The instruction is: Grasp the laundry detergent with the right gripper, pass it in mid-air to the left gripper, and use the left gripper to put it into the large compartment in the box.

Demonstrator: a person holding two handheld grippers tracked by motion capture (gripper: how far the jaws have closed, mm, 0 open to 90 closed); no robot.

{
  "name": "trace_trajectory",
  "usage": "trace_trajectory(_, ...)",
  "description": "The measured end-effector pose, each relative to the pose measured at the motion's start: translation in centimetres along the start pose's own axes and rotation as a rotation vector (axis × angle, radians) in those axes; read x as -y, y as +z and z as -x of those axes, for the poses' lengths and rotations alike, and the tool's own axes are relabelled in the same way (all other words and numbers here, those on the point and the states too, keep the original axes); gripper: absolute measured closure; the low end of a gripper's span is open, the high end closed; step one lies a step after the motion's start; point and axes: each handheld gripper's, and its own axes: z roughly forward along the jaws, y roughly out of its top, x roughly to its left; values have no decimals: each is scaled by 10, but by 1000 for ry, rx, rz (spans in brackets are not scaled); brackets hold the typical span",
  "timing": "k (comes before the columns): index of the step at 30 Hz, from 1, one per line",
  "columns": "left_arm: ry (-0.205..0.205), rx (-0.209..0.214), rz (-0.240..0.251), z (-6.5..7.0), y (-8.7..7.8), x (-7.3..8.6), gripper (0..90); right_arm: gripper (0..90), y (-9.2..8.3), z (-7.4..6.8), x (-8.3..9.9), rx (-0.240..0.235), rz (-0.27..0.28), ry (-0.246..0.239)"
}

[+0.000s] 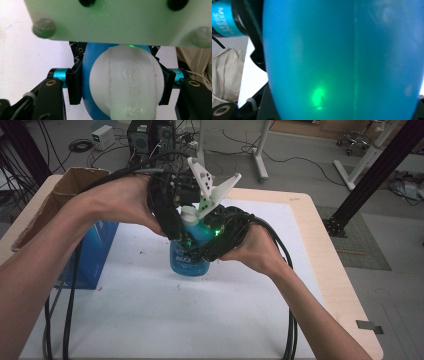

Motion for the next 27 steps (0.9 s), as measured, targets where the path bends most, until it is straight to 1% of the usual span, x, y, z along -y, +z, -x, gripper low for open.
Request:
trace_trajectory(2,-2,0,-5,0,0,0,384,443,1,0,0,3,1,4)
trace_trajectory(4,-4,2,-6,0,0,0,384,441,1,0,1,4,-1,-7)
trace_trajectory(5,-5,3,-3,0,0,0,384,439,1,0,1,-3,4,6)
trace_trajectory(6,-7,5,-1,0,0,-1,384,437,1,0,1,-5,5,5)
trace_trajectory(7,-7,5,3,0,0,-1,383,435,0,1,1,-4,4,-7)
trace_trajectory(9,-6,5,3,0,-1,-1,384,432,0,0,1,-15,10,0)
trace_trajectory(11,-2,6,0,0,0,-1,383,427,-1,0,1,-26,22,19)
trace_trajectory(13,1,3,-7,1,0,-1,383,420,-1,0,2,-30,34,19)
trace_trajectory(14,-1,2,-2,1,0,-1,384,413,-2,0,2,-29,34,24)
trace_trajectory(15,-5,0,4,0,-1,0,383,403,-1,0,1,-29,30,16)
trace_trajectory(17,-3,-1,3,0,-2,0,383,389,-1,0,2,-24,24,14)
trace_trajectory(21,-6,2,0,0,-3,2,383,352,-4,0,2,-28,29,43)
trace_trajectory(24,-8,-4,-1,1,-6,3,383,328,-5,1,4,-18,23,46)
trace_trajectory(27,-13,-5,-16,1,-8,5,383,317,-7,0,4,-13,10,49)
